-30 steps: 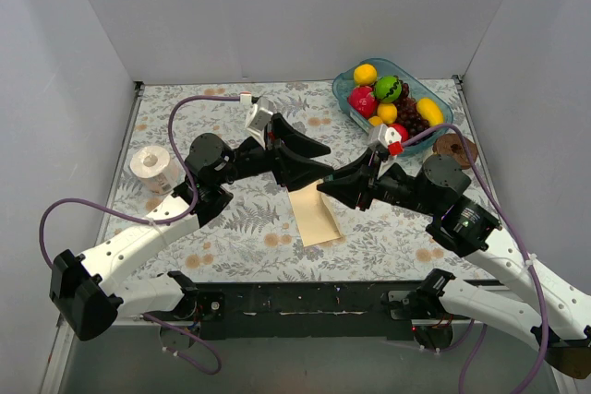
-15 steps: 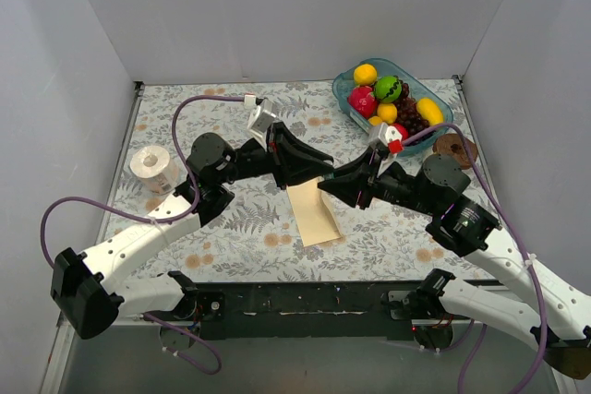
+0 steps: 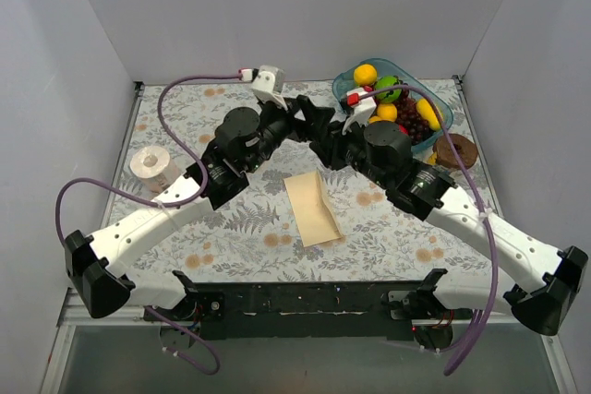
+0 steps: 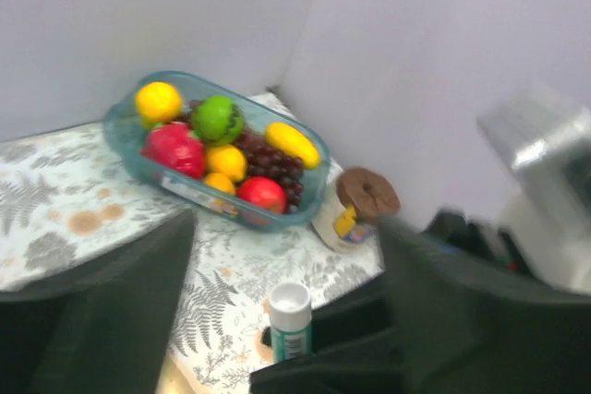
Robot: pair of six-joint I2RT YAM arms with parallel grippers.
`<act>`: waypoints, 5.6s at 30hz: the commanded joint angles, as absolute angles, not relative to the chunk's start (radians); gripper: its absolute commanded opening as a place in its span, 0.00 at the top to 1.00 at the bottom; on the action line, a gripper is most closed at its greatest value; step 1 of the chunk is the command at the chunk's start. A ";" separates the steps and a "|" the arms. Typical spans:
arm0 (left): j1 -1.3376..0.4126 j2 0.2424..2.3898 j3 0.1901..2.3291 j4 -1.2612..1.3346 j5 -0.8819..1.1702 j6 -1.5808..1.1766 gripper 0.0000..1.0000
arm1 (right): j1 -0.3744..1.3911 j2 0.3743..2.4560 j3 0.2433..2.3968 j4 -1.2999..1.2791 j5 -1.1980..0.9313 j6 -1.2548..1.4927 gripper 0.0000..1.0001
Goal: Place the letter into the envelope and seal it
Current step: Screw the solid glue, then fold the envelope flap into the envelope, then seal the envelope flap on the envelope.
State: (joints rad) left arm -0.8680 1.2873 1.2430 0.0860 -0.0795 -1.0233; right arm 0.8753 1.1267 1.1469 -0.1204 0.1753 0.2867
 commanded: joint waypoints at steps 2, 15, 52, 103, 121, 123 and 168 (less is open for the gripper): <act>-0.959 1.267 1.217 -0.006 -0.343 -1.019 0.02 | 0.916 1.145 1.178 -0.055 0.219 0.334 0.99; -0.727 1.149 0.704 0.251 0.009 -1.134 0.25 | 0.548 1.046 0.773 -0.209 -0.098 0.368 0.99; -0.727 1.658 0.417 0.741 0.250 -1.233 1.00 | 0.540 1.519 0.802 -0.029 -0.354 0.324 0.99; -0.634 1.799 0.647 0.945 0.449 -1.246 1.00 | 0.535 1.560 0.502 0.301 -0.552 0.443 0.99; -0.663 1.962 0.765 0.812 0.485 -1.140 1.00 | 0.528 1.575 0.506 0.308 -0.566 0.436 0.99; -0.681 1.971 0.772 0.763 0.465 -1.117 1.00 | 0.525 1.572 0.511 0.304 -0.568 0.434 0.99; -0.792 1.798 0.439 0.546 -0.226 -1.574 1.00 | 0.957 1.560 0.945 -0.509 0.414 0.725 0.99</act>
State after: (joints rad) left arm -0.7883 1.7733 0.4961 0.7723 -0.1669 -1.6054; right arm 0.9440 1.5452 0.9222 -0.4488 0.3046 0.6174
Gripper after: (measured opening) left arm 0.009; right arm 0.296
